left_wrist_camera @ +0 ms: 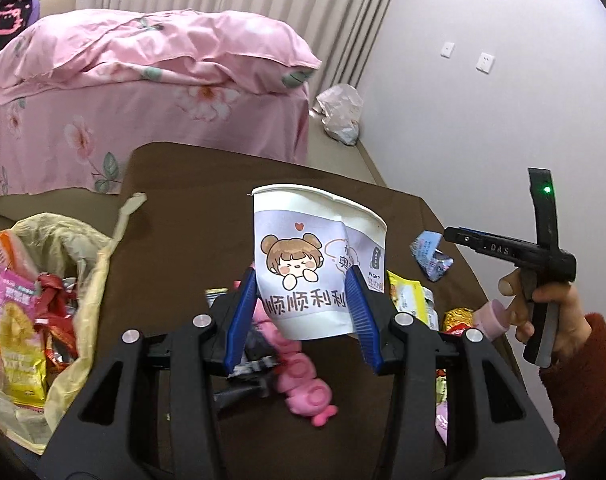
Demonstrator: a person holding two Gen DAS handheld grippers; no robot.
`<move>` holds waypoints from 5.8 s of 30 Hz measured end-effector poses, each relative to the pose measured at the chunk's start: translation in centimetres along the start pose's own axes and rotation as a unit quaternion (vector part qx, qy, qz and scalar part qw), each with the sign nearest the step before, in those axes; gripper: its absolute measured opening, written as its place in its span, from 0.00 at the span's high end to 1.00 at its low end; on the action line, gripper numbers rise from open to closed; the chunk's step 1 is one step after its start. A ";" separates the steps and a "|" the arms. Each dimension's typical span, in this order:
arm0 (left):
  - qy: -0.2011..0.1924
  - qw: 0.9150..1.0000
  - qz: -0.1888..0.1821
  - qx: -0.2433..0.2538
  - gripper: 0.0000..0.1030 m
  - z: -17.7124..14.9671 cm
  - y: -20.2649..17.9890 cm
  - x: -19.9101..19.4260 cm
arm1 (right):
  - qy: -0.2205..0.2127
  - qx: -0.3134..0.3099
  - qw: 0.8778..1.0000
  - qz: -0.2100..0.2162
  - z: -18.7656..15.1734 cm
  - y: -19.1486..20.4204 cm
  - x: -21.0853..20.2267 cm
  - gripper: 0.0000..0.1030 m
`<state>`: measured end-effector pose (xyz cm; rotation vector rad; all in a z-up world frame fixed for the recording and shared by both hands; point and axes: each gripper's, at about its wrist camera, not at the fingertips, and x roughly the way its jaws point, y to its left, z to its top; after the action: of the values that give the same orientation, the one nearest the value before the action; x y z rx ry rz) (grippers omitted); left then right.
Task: Collect trash
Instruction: 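Hold the paper cup with the left tool while the right tool grasps the blue-white wrapper, then carry the paper cup and blue-white wrapper to the yellow bag and release both, then grasp the black wrappers by the pink toy with the left tool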
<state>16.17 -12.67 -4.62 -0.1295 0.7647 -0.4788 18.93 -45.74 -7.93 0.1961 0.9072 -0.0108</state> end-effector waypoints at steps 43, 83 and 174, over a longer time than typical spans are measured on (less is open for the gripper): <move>-0.014 0.999 0.007 -0.051 0.58 -5.9 5.2 -7.1 | -0.014 -0.171 0.982 0.078 -14.7 15.5 -9.0 0.75; -0.047 0.997 0.034 -0.044 0.58 -6.1 6.0 -10.0 | -0.078 -0.095 0.986 0.116 -14.5 15.9 -9.9 0.86; 0.053 0.998 0.007 0.021 0.12 -3.7 2.1 0.9 | -0.094 -0.059 0.987 0.118 -20.0 6.1 -12.1 0.57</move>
<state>14.96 -10.96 -8.40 -0.0601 0.8587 -0.4902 -3.63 -37.20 -9.42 0.1881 0.6906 0.2394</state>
